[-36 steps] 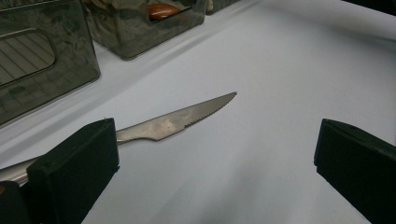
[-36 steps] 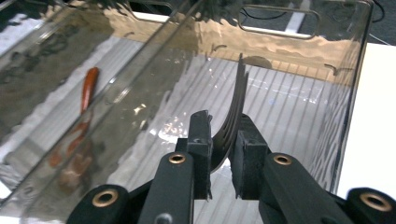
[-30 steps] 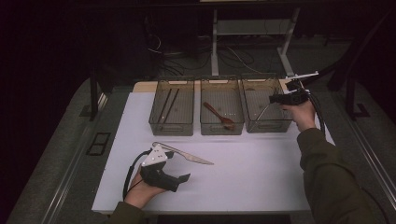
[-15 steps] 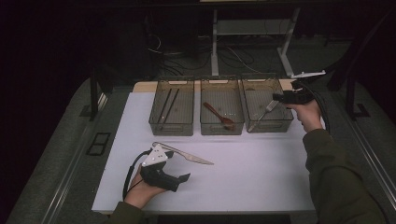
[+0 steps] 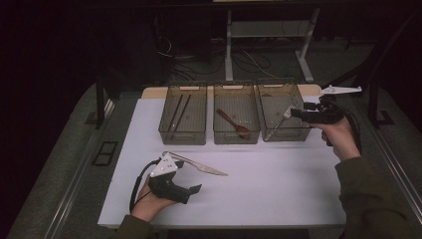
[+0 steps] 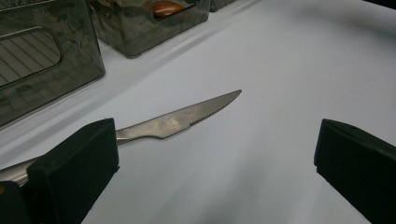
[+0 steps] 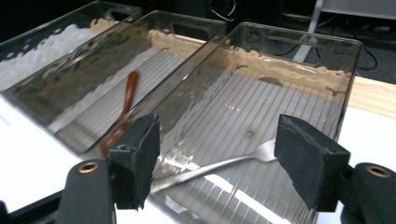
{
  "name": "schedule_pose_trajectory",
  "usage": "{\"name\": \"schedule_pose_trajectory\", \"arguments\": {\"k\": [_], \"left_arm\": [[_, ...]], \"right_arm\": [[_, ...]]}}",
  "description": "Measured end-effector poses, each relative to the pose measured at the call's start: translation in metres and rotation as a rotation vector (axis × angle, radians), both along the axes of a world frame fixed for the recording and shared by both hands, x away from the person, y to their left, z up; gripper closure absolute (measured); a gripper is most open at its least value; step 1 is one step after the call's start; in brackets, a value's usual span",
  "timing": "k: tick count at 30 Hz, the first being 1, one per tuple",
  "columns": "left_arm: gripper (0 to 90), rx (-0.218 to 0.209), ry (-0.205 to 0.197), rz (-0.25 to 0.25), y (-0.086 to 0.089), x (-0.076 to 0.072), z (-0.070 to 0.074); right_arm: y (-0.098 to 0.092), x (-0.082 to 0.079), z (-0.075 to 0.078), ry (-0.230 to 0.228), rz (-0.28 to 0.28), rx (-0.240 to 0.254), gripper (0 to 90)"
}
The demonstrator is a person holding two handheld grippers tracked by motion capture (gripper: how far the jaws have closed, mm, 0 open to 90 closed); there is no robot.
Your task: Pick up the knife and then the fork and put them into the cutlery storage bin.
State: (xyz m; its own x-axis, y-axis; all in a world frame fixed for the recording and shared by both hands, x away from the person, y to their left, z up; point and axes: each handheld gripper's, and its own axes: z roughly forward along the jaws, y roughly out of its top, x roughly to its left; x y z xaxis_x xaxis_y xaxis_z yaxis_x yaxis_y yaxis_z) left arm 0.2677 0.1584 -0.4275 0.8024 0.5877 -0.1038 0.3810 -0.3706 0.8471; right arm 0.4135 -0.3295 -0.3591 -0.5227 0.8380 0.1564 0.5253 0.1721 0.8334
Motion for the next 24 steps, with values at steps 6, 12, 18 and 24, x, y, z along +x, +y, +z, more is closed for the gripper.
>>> {"name": "schedule_pose_trajectory", "arguments": {"k": [6, 12, 18, 24], "left_arm": [[0.0, 0.005, -0.004, -0.004, 0.000, 0.000, 0.000], [0.0, 0.001, -0.007, 0.005, 0.001, 0.000, 0.001], [0.0, 0.005, -0.008, 0.004, 0.001, 0.000, 0.001], [1.6, 0.009, -0.021, 0.008, 0.001, 0.000, 0.003]], "right_arm": [[0.011, -0.031, -0.011, -0.020, 0.046, -0.031, 23.9], [0.021, -0.061, -0.027, -0.026, 0.077, -0.005, 19.1], [0.030, -0.090, -0.046, -0.029, 0.093, -0.005, 18.3], [0.031, -0.109, -0.060, -0.023, 0.125, -0.006, 17.1]]}}
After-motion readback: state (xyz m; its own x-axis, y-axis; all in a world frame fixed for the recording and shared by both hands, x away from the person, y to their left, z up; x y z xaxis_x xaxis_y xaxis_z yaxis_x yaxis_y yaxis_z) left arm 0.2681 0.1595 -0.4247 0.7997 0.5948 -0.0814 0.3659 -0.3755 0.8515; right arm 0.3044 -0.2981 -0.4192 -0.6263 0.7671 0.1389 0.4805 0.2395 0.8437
